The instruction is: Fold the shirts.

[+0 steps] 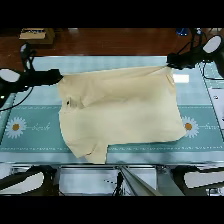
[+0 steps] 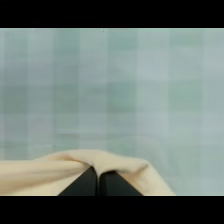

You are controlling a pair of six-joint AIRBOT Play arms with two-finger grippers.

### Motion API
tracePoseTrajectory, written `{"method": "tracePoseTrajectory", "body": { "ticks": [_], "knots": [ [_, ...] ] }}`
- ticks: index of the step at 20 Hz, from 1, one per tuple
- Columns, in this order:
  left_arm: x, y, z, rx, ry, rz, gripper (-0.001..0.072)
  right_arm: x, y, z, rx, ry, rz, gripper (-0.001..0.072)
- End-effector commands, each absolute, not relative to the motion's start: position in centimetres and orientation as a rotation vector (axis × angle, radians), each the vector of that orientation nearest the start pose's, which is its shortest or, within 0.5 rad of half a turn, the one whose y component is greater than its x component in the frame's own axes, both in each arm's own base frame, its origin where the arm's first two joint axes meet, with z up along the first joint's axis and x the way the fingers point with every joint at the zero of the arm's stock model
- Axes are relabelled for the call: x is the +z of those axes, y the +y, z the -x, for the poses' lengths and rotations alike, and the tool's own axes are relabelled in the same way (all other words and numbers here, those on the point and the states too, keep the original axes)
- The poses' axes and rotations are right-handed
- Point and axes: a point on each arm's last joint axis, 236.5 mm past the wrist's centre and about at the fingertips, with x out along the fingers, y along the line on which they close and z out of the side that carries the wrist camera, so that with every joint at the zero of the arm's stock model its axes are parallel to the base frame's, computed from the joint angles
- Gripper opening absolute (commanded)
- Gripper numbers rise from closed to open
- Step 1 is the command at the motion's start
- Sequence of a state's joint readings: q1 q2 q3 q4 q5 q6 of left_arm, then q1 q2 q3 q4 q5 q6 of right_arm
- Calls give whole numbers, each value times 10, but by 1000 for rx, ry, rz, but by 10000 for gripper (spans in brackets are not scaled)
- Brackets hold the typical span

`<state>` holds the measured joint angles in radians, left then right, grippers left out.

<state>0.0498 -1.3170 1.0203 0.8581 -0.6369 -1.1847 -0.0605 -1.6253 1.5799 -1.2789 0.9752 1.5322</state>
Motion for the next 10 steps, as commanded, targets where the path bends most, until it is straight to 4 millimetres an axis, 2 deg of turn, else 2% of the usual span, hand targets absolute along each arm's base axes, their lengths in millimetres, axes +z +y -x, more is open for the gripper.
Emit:
{"method": "tracePoseTrajectory", "body": {
  "ticks": [1,2,3,4,5,6,7,8,9,10],
  "knots": [
    [-1,-86,-495,-245,817,342,23,13,29,-545,88,1008,-341,107],
    [1,-86,-495,-255,826,341,39,8,29,-540,98,1032,-326,275],
    [6,-81,-494,-262,836,344,196,11,27,-538,108,1036,-316,362],
    [16,-72,-492,-269,850,360,528,19,24,-534,118,1034,-304,390],
    [27,-62,-486,-276,885,399,635,31,18,-527,133,1036,-275,435],
    [37,-52,-472,-290,952,460,632,44,9,-511,156,1062,-210,457],
    [44,-44,-453,-302,1036,527,624,49,-8,-488,157,1129,-123,457],
    [46,-39,-427,-313,1144,596,620,46,-36,-454,99,1247,-44,457],
    [40,-35,-401,-322,1244,621,618,42,-66,-418,26,1381,19,459],
    [25,-28,-371,-295,1352,606,610,39,-86,-392,-27,1456,3,460]
  ]
}}
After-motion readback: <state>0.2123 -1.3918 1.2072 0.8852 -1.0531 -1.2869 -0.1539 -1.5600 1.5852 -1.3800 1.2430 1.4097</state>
